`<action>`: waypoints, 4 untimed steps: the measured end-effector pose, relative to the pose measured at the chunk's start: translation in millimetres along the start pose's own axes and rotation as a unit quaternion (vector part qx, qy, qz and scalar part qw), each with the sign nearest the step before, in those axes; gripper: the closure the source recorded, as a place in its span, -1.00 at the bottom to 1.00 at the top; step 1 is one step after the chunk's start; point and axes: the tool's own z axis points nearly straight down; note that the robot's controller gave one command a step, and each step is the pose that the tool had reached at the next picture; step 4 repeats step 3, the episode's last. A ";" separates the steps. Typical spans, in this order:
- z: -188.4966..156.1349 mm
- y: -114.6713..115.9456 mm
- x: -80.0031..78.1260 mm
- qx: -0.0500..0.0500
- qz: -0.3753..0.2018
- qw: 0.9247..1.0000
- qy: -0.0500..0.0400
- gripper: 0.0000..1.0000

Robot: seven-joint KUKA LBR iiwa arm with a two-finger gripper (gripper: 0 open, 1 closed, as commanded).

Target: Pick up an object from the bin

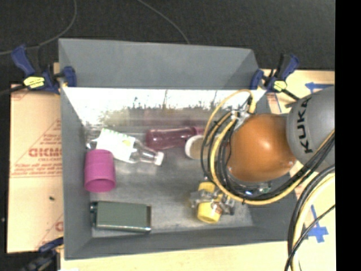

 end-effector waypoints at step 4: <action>-170.9 -2.8 5.4 -0.007 -0.017 1.000 0.001 1.00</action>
Offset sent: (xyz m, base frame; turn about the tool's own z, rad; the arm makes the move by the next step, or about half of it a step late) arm -0.0029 -0.0104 0.0913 -0.0251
